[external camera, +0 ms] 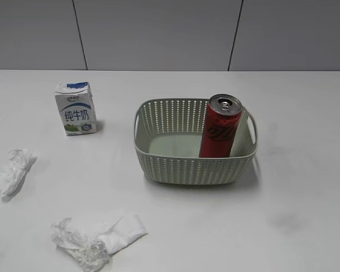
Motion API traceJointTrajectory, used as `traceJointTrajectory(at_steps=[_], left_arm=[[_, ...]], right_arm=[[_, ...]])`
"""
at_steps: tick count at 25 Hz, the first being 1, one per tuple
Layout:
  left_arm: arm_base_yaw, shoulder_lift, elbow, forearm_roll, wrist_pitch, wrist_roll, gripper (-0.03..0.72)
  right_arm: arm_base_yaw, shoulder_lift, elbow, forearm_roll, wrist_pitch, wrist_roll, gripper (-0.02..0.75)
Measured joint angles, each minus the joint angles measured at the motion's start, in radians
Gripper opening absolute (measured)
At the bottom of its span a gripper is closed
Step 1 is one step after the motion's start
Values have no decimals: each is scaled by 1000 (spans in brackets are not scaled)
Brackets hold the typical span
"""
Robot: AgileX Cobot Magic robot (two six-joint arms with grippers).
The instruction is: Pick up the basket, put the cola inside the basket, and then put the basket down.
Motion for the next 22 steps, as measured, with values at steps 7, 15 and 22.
traceJointTrajectory(at_steps=[7, 15, 22], left_arm=[[0, -162, 29, 7, 47, 1, 587], [0, -353, 31, 7, 58, 1, 587], [0, -354, 31, 5, 59, 1, 582]], right_arm=[[0, 0, 0, 12, 0, 0, 585], [0, 0, 0, 24, 0, 0, 585], [0, 0, 0, 26, 0, 0, 584]])
